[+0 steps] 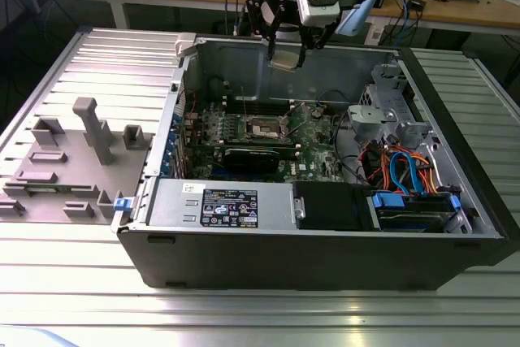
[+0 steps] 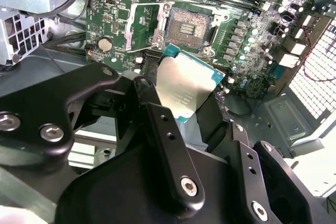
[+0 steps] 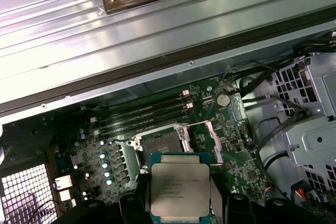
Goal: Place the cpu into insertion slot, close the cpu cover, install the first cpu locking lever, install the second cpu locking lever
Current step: 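Place the cpu into insertion slot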
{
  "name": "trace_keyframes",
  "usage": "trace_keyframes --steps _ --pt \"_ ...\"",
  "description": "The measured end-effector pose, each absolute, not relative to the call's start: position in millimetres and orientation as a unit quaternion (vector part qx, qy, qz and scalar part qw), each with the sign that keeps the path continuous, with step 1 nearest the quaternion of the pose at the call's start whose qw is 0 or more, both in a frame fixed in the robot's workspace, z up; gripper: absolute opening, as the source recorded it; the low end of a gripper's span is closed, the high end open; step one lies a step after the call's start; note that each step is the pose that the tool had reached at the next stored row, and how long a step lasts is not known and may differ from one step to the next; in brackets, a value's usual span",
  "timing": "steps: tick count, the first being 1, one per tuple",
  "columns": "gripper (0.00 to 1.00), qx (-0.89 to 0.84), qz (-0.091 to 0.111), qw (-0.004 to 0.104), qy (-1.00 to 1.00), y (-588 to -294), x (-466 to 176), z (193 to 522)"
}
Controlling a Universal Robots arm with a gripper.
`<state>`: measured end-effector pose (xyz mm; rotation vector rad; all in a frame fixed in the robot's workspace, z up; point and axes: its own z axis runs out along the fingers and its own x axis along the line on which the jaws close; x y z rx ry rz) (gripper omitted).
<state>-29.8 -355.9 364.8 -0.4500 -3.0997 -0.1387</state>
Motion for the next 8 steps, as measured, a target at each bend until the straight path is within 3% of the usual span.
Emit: trace_keyframes --steps 8 --pt "0.54 -0.167 -0.044 0.002 -0.985 -355.9 -29.8 364.8"
